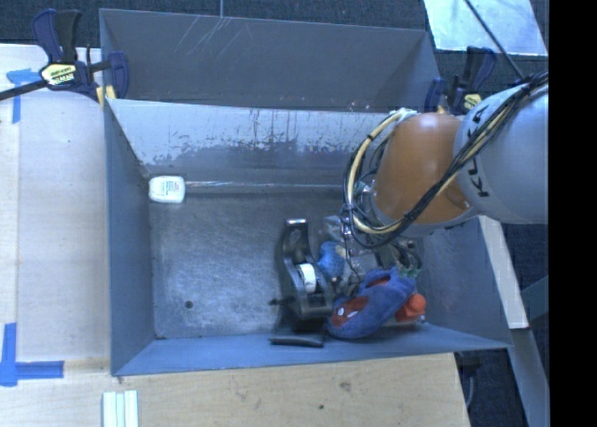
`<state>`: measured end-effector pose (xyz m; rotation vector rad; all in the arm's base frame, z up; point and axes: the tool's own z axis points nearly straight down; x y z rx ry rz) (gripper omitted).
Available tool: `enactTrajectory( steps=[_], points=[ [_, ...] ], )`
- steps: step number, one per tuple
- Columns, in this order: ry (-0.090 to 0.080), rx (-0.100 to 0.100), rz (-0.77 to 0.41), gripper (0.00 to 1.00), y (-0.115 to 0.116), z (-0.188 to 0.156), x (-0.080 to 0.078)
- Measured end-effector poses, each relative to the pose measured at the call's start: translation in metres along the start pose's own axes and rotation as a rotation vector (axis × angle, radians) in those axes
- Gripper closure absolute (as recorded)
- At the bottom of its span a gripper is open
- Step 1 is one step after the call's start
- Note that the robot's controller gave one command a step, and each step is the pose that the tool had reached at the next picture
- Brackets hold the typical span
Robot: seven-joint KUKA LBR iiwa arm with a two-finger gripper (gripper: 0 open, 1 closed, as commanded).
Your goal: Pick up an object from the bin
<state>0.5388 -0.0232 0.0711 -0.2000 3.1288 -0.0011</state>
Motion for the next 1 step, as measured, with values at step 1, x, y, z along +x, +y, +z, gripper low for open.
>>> enactTrajectory(
  steps=[1],
  points=[
    [-0.006, 0.002, -0.045, 1.00, -0.0081, -0.1897, -0.0028]
  ],
)
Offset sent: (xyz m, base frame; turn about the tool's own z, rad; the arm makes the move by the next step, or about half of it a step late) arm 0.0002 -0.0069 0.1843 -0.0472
